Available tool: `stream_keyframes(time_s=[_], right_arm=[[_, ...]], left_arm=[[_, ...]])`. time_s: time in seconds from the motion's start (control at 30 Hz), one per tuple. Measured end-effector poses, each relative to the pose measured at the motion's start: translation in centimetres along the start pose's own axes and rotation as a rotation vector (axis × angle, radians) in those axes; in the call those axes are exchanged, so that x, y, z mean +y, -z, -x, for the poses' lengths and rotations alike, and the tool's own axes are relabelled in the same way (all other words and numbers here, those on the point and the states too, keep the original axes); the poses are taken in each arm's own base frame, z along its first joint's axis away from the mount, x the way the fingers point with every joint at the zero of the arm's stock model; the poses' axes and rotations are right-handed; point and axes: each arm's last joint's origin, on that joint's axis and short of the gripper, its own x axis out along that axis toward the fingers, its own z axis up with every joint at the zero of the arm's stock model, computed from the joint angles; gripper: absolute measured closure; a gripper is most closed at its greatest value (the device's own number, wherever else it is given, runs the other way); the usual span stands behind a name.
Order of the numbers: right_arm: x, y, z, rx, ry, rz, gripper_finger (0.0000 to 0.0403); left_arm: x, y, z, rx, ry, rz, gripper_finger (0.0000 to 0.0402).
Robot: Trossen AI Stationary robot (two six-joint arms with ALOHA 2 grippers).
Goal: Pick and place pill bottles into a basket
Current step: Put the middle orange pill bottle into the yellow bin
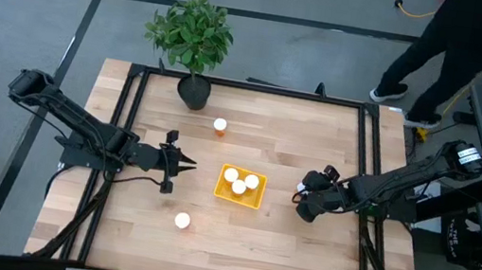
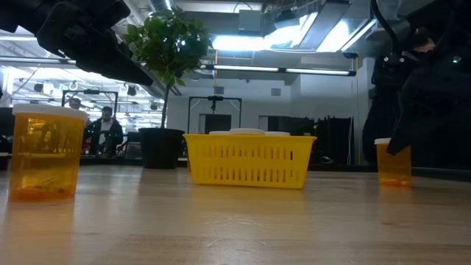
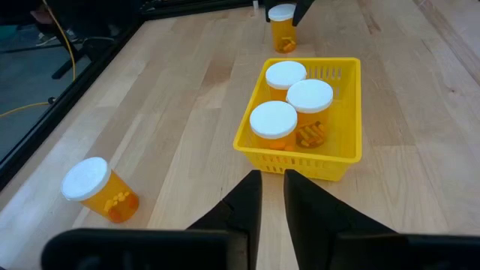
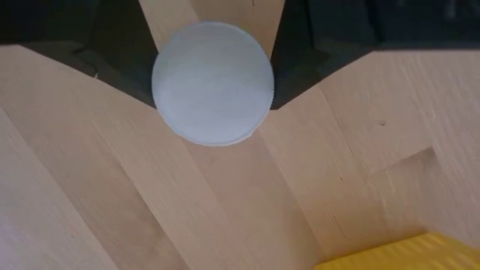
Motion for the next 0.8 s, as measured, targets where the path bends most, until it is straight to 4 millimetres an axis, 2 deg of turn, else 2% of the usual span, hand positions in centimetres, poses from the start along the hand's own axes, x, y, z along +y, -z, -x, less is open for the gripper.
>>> stream_keyframes(time_s=[0.37,0.8], right_arm=[[0.2,-0.4,0.4,-0.021,-0.036,-0.014,0.0177],[2.9,-5.8,4.7,-0.250,-0.219,0.129,0.0177]], left_arm=[[0.0,0.0,0.0,0.000,0.000,0.000,0.0350],[0.0,0.0,0.0,0.001,0.001,0.000,0.0350]])
